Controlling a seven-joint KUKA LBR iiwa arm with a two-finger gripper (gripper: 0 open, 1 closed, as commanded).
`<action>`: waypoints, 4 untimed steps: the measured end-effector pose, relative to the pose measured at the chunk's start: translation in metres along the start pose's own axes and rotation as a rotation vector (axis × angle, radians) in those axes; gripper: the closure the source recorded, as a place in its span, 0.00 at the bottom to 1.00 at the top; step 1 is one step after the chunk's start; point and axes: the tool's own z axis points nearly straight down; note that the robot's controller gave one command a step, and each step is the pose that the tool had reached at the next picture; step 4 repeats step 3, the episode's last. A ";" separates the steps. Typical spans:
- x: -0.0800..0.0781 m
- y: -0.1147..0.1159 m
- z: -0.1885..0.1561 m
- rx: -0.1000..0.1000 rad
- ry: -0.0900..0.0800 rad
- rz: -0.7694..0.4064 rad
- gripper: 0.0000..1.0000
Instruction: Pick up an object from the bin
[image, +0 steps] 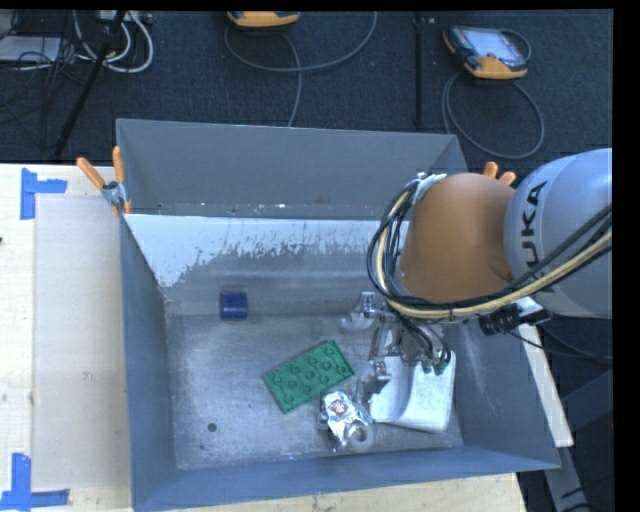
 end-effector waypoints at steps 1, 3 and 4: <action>-0.005 0.011 0.091 -0.002 -0.009 0.078 0.00; 0.004 0.021 -0.028 -0.001 -0.009 0.074 1.00; 0.004 0.021 -0.028 -0.001 -0.009 0.074 1.00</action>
Offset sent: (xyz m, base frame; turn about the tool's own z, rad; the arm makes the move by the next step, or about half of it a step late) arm 0.0001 0.0100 -0.0961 0.0767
